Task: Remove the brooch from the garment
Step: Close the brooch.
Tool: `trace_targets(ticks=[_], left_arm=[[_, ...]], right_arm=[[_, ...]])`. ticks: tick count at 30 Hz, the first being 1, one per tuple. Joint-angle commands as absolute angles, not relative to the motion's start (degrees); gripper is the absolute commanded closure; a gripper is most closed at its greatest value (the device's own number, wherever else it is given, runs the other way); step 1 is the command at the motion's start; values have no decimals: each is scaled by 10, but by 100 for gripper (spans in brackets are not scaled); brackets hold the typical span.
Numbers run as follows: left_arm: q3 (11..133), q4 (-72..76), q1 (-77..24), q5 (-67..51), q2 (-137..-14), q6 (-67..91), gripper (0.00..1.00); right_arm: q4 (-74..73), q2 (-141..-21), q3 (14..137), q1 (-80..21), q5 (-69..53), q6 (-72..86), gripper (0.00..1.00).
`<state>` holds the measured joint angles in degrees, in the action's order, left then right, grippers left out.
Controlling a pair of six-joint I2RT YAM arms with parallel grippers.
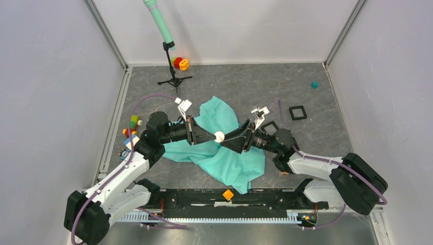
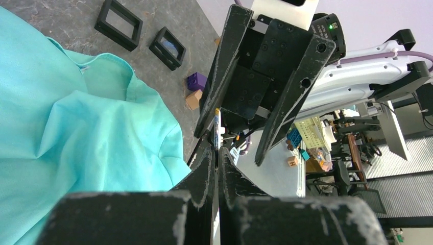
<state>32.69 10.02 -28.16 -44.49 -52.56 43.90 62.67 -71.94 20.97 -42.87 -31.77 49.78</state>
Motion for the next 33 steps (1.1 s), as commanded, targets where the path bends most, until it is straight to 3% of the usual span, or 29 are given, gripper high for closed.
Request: trace_targets(ticks=[1,10,33], left_arm=[[334,122,-285,-444,-518,446,98],[333,127,-285,-456,-518,447,98],[330,127,-285,-483,-526,429,98]], right_arm=[[743,-711,196,-419,-326,538,46],[727,-732,221,-419,-329,548,64],[675,-759,249,-420,-315,547,85]])
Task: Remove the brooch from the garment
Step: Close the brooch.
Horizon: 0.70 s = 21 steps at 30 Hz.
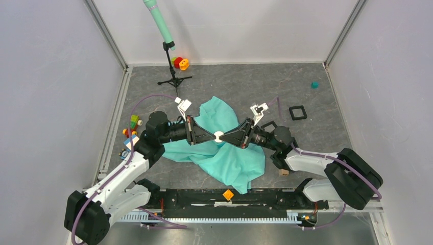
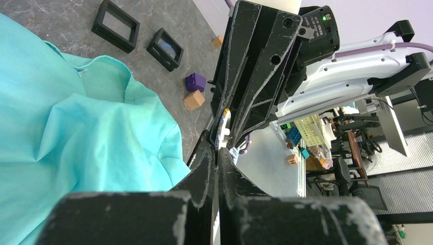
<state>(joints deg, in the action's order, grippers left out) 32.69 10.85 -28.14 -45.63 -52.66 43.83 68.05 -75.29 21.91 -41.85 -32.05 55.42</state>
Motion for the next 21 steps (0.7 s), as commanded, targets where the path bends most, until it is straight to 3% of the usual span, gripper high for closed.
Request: trace_targets(ticks=[1,9,21], left_arm=[[329,127,-285,-483,-526,428,98],[328,125,-285,-483,-526,422,98],[325,124,-295,-480,-519,412,98]], right_arm=[[662,-759,249,-420,-309,543,85],[568,-749,264,-420,-273,509,89],[550,-758,264,-420,-237,520,87]])
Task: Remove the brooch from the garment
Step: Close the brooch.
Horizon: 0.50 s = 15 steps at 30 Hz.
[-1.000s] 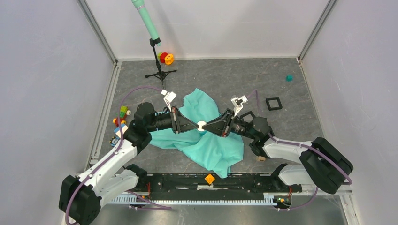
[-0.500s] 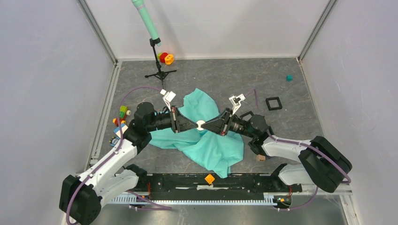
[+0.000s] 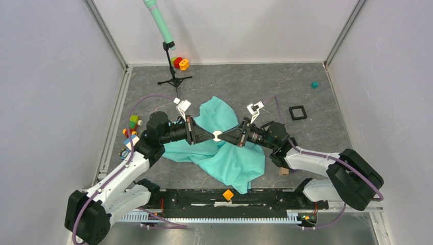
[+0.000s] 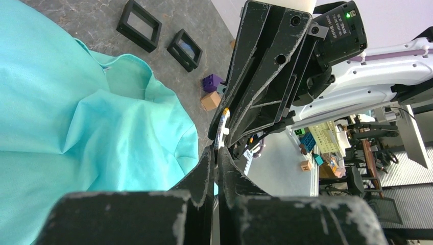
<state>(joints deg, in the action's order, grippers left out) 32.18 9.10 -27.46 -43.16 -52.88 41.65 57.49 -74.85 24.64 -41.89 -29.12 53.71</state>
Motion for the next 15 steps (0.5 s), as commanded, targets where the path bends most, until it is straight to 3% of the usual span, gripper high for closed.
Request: trace_targets(ticks=[1,15], left_arm=[[325,127,-297,-480,-516,411,98],[312,140,-316,-465,-502,405,98]], right_arm=[[552,-759,262,-421,-234,521,87],[608,-772,240,-420,-199,566,86]])
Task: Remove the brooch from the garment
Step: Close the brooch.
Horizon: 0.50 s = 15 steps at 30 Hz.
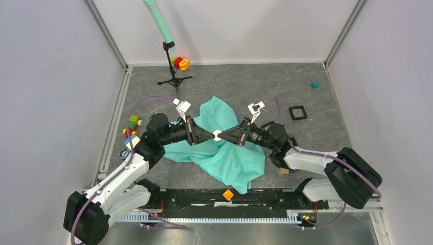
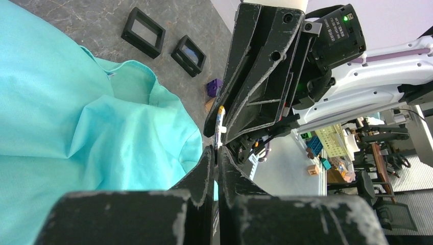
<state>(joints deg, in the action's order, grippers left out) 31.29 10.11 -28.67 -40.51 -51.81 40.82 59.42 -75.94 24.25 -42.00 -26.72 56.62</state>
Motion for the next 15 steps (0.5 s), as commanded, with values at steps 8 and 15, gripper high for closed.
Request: trace_targets(ticks=[8,15], left_arm=[[304,146,-325,-443,-499,403,98],[301,118,-325,-386,-490,406,98]], right_arm=[[621,-769,225,-419,-168,576,82],[646,-769,216,-419,-179,575,69]])
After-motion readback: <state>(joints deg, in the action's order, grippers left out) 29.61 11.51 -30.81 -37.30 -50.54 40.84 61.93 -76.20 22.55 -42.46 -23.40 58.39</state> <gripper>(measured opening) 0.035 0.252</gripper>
